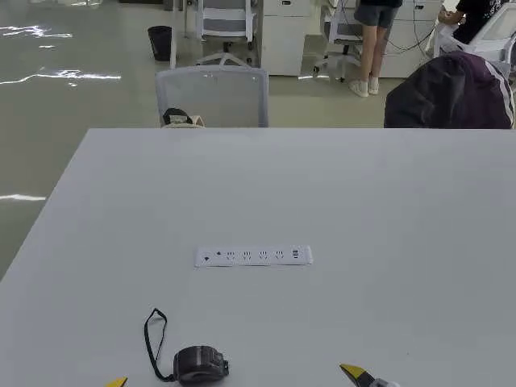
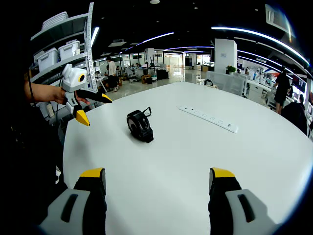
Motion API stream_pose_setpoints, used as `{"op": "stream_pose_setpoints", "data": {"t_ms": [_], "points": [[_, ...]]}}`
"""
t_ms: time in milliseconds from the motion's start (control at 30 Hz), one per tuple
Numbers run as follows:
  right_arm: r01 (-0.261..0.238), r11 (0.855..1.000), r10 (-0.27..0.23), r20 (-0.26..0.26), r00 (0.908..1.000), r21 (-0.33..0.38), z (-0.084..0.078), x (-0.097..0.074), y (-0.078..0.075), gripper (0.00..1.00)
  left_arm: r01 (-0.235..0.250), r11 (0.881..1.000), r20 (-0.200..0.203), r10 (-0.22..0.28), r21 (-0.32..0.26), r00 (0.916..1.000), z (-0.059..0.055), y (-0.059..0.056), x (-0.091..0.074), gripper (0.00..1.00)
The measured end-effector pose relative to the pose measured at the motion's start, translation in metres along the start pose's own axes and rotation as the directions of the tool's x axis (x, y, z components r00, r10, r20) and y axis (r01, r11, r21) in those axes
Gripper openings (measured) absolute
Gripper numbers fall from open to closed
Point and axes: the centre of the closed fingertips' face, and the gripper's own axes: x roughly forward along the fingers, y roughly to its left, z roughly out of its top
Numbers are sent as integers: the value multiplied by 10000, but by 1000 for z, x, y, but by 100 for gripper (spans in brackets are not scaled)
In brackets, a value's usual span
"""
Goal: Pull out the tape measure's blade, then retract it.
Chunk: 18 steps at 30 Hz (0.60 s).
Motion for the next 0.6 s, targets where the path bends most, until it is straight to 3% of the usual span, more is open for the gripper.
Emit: {"op": "stream_pose_setpoints", "data": {"t_ms": [600], "points": [[645, 9971, -658, 315, 9973, 397, -6, -27, -10, 91, -430, 9991, 122, 430, -57, 9990, -9, 20, -25, 99]]}}
